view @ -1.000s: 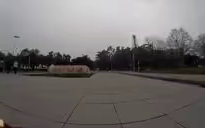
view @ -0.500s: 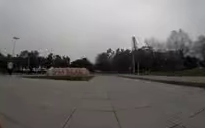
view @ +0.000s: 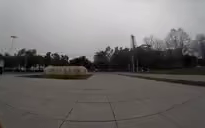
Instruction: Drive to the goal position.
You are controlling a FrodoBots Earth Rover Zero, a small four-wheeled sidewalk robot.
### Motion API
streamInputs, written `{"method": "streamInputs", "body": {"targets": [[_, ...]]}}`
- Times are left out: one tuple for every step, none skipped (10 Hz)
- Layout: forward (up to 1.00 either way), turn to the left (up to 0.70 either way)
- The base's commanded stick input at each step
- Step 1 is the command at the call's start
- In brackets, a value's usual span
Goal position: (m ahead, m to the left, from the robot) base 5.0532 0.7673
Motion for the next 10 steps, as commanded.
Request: {"method": "streamInputs", "body": {"targets": [[0.7, -0.01], [0.7, -0.01], [0.7, -0.01], [0.7, -0.01], [0.7, -0.01], [0.7, -0.01], [0.7, -0.01], [0.7, -0.01], [0.7, -0.01], [0.7, -0.01]]}}
